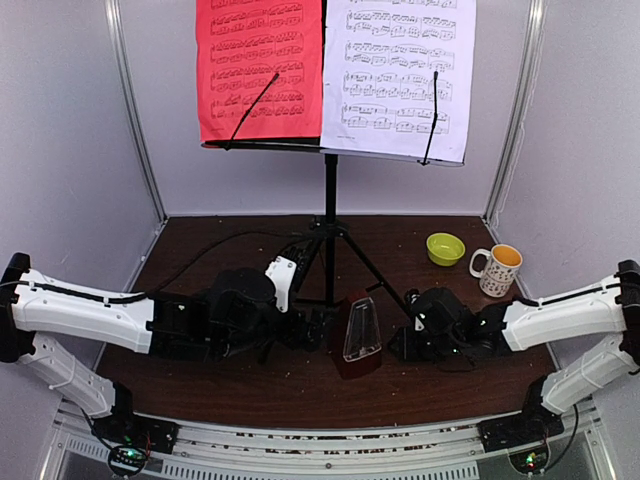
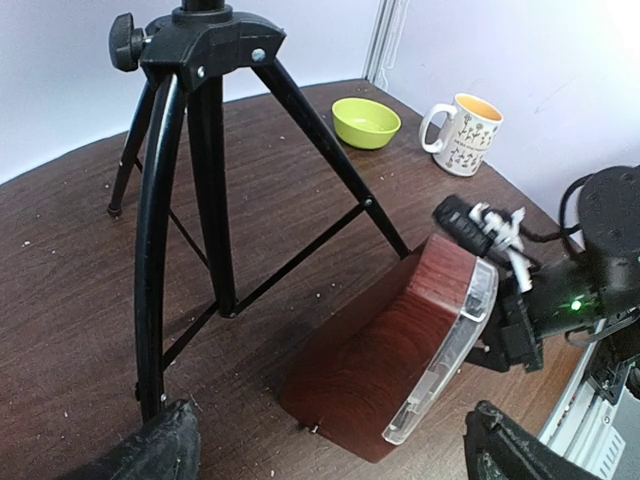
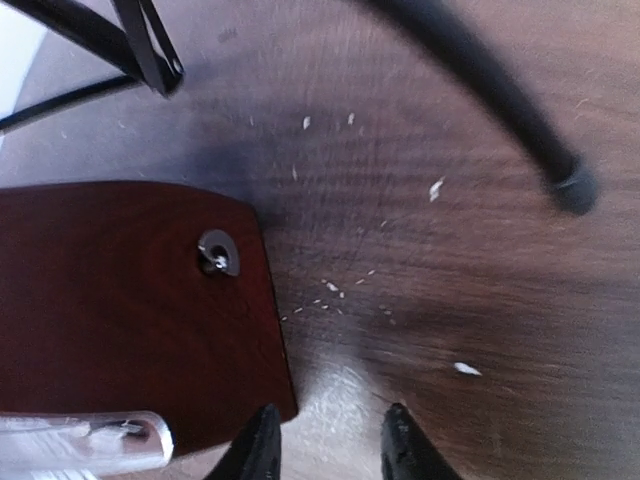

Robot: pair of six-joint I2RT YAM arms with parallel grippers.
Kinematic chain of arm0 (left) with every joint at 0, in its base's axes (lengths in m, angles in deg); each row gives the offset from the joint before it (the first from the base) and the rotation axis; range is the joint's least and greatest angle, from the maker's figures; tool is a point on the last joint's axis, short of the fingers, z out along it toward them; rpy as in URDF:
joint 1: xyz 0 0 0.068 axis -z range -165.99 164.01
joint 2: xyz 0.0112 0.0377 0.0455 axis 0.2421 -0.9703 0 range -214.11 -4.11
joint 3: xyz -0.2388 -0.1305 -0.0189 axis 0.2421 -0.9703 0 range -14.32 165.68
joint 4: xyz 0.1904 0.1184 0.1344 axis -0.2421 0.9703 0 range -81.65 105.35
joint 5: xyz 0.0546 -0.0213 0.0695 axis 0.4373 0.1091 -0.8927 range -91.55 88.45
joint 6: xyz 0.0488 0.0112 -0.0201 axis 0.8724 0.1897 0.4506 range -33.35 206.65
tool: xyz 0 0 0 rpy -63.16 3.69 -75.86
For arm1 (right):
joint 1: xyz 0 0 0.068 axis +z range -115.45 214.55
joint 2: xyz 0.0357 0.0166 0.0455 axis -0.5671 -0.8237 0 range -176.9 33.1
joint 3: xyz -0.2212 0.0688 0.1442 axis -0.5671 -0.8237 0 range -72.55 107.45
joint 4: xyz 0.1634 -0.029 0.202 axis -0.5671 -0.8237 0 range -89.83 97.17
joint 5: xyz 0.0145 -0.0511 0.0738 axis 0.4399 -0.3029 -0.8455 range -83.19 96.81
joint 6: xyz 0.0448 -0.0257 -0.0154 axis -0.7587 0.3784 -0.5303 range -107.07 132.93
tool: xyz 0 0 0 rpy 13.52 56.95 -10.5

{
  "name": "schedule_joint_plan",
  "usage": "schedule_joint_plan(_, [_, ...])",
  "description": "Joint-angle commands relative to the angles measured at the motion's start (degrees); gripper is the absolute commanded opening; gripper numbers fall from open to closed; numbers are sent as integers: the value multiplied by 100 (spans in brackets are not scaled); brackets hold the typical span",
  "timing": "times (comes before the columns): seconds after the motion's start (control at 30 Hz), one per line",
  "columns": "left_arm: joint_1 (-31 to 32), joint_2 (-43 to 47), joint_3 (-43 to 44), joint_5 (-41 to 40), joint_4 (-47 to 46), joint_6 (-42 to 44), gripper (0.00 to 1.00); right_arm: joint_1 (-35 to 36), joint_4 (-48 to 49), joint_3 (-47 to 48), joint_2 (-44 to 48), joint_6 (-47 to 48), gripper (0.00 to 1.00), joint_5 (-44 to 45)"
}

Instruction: Set up the instrument practice props

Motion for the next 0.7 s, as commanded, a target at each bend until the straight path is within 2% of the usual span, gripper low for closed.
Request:
schedule_joint_plan(0.0, [-11,56,84,-109,-50,-75,94,-13,637,208,-528,269,31,-578])
schedule_joint_plan(0.23, [-4,-101,424,-79,233,-281,94,262,2060,-369,-445,441,28,-1310])
schedule_joint_plan(0.5, [6,-219,523,46,180,-363,94,972,2210,175,-1085,797,26,-1603])
schedule_joint_plan(0.67, [40,-370,593,48,236,-334,95,1056,2055,156,-842,906,27,-1412])
